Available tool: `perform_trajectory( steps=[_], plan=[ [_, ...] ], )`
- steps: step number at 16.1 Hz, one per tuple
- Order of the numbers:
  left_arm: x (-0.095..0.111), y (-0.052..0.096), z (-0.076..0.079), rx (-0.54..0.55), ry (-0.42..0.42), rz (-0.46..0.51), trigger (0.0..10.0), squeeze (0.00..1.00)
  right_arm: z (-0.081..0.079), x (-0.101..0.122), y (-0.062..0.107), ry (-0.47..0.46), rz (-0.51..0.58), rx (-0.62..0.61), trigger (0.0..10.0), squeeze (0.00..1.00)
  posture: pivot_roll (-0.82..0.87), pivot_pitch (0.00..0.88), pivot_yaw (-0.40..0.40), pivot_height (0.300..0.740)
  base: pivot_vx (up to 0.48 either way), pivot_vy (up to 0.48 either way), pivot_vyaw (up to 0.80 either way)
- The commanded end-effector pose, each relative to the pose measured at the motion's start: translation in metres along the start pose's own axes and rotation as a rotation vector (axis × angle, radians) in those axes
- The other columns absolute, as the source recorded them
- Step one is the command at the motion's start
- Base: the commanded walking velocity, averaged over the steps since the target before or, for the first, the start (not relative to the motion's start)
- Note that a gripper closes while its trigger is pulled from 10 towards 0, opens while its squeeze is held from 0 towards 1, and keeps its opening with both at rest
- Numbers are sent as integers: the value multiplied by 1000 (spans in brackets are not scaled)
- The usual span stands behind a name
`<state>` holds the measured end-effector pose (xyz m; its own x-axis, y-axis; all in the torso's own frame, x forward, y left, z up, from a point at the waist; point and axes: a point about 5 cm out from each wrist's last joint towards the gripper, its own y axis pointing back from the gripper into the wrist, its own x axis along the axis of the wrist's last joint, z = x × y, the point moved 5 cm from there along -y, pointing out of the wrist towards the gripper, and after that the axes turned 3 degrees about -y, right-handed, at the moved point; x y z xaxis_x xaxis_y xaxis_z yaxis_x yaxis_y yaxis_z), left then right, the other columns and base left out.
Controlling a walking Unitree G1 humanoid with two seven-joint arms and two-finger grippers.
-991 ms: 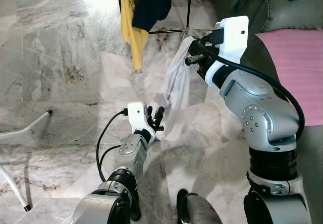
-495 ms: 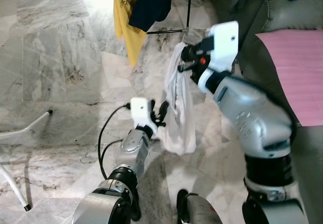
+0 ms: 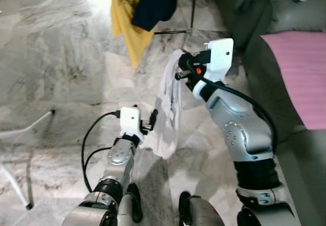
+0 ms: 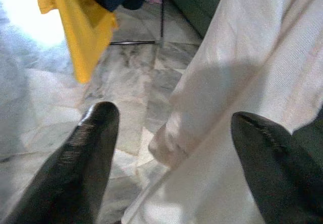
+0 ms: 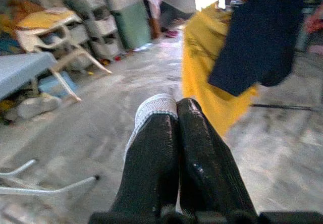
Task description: Hang hanger
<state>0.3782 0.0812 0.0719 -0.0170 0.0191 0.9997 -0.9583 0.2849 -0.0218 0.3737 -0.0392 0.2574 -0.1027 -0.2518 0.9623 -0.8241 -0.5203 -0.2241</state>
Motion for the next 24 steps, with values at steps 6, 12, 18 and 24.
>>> perform_trajectory(
  steps=[6, 12, 18, 24],
  plan=[
    [18, -3, 34, -143, 69, 87, 10000, 1000, -11, 7, 2, 39, 81, 73, 0, 0, -182, 246, 13, 740, 0, 0, 0],
    [-1, 0, 49, -182, 57, 6, 10000, 0, -23, 16, 5, 5, 80, 133, 0, 0, -247, 249, 12, 740, 0, 0, 0],
    [-1, -6, 58, -206, 82, -17, 0, 0, -33, 17, 21, -15, 40, 229, 0, 0, -295, 249, 29, 740, 0, 0, 0],
    [1, -9, 49, -195, 82, -24, 0, 0, -26, 28, 28, 26, 46, 217, 0, 0, -307, 251, 37, 740, 0, 0, 0]
  ],
)
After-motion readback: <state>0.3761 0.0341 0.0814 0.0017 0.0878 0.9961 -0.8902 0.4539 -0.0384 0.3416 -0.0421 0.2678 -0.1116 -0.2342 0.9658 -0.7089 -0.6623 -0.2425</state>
